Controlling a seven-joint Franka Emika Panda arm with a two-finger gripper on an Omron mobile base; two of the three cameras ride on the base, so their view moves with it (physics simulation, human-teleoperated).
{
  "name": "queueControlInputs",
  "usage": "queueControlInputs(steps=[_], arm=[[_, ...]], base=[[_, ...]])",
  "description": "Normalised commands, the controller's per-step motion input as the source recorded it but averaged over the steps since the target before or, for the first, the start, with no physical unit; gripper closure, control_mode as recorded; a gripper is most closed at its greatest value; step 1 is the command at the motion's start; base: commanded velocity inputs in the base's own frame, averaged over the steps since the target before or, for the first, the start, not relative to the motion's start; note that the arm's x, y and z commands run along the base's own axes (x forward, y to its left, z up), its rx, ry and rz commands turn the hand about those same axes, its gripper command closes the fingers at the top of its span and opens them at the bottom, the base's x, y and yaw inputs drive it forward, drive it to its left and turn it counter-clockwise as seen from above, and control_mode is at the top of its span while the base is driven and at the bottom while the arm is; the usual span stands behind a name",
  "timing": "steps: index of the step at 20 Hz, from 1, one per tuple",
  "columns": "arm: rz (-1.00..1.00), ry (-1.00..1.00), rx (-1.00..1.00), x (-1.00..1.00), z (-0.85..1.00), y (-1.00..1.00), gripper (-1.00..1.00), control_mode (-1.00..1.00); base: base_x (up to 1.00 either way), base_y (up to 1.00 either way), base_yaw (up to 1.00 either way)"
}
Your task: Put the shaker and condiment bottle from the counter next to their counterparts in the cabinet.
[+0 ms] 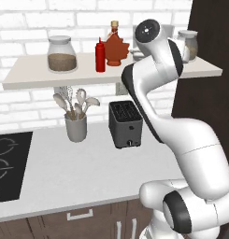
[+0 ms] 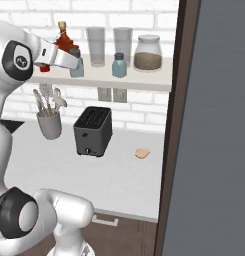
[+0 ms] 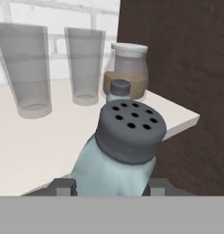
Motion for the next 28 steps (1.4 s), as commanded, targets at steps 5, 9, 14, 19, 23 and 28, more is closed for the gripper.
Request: queueControlInputs(steps=[5,9,14,19,23,28], arm=[[0.00,0.00,0.00,0.10,0.00,-0.26,1.00,-1.00],[0.00,0.00,0.00,0.00,0.00,-0.24,1.00,-1.00],[0.00,0.00,0.00,0.04,-0.09,-0.04,1.00,-1.00],[0.00,0.00,0.02,0.05,-0.11,0.00,1.00,-1.00],[0.00,0.00,0.06,0.22,0.00,-0.01,1.00,-1.00],[0.00,0.00,0.01,0.27,-0.02,-0.01,1.00,-1.00]], base=[[0.00,0.00,0.00],[0.00,0.00,0.00],[0.00,0.00,0.00],[0.00,0.00,0.00],[0.00,0.00,0.00],[0.00,0.00,0.00]])
